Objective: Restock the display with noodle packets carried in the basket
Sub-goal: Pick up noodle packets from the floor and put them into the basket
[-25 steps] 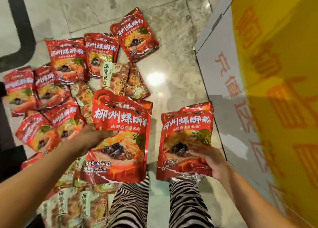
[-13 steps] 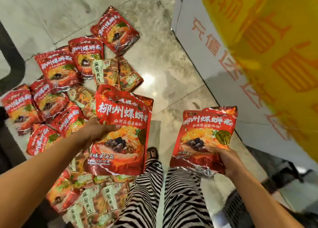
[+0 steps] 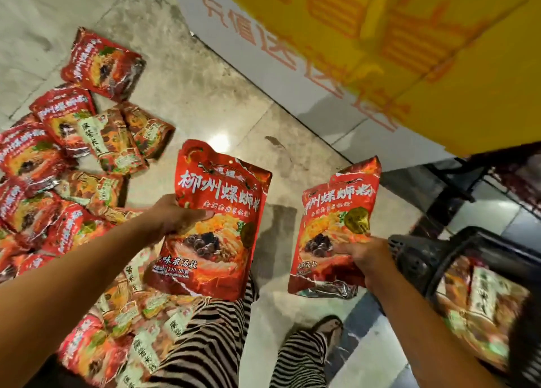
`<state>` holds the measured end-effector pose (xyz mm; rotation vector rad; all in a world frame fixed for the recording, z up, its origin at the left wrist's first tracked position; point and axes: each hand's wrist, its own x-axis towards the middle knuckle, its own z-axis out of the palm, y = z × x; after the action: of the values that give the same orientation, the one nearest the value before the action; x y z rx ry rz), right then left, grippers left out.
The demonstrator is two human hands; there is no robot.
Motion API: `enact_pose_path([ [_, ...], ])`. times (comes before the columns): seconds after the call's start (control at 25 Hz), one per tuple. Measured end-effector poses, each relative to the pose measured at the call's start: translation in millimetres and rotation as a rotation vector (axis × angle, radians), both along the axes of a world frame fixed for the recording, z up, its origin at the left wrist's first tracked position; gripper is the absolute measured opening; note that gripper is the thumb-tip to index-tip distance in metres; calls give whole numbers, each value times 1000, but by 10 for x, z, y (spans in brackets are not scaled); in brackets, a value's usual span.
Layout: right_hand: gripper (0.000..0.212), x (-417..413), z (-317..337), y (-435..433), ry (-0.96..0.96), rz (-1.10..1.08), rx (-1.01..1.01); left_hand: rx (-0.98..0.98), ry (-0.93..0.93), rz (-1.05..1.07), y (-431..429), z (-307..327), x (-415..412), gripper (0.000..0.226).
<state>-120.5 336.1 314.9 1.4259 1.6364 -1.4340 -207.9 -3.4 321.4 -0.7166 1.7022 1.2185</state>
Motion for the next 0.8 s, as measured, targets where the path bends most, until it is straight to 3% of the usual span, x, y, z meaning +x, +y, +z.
enact_pose_path([
  [0.12,25,417,152,517,48,-25,3,52,22,-46,633,113,267,91],
  [0.16,20,573,208,711,69,-27,-7,70,21,-58,852,145,364,99],
  [0.28,21,1196,377,1420,151,-74,-13,127,65,-80,1613,343,720,100],
  [0.36,53,1690,407,1884,145,-143,-6,147,88,-90,2084,462,985,107],
  [0.44,69,2154,435,2233,112,-238,-30,193,70,-128,2494,532,1233,102],
  [0.68,30,3189,236,2772,208,-610,-205,257,-59,-248,3301,350,1736,64],
  [0.76,31,3442,143,2901,215,-699,-184,244,-115,-306,3532,250,1832,79],
  [0.8,41,3529,109,2956,196,-737,-183,247,-139,-330,3666,224,1875,84],
])
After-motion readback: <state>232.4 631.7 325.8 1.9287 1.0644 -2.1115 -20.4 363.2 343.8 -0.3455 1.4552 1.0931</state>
